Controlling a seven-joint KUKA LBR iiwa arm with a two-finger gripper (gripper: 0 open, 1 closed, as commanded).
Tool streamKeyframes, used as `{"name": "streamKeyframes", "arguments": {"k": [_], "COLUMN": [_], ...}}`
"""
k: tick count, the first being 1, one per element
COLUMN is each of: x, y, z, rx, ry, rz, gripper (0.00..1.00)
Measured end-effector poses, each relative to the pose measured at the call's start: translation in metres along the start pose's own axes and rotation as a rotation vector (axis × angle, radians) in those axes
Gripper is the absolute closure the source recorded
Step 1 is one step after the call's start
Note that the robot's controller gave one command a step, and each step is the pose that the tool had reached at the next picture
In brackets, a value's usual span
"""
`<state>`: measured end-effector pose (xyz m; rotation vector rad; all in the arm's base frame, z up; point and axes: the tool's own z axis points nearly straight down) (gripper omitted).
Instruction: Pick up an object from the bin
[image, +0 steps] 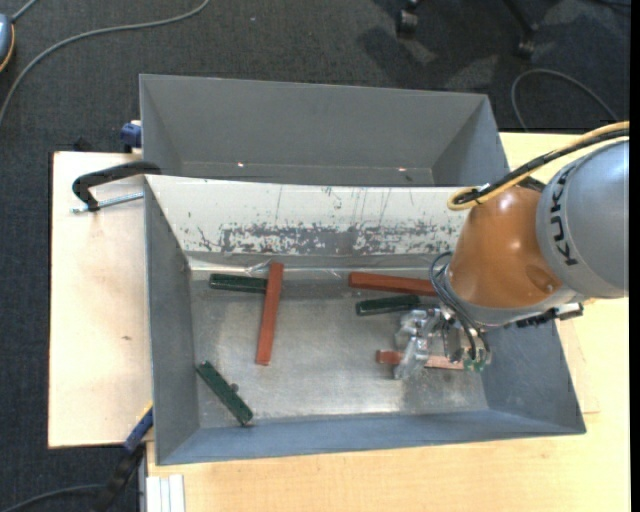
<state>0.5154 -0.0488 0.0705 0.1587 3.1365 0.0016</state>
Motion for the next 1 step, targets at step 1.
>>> {"name": "streamKeyframes", "arguments": {"k": [1], "x": [-0.009], "y": [0.01], "z": [-0.1675], "rx": [0.0], "ry": [-0.013], "rz": [0.024], "gripper": [1.0]}}
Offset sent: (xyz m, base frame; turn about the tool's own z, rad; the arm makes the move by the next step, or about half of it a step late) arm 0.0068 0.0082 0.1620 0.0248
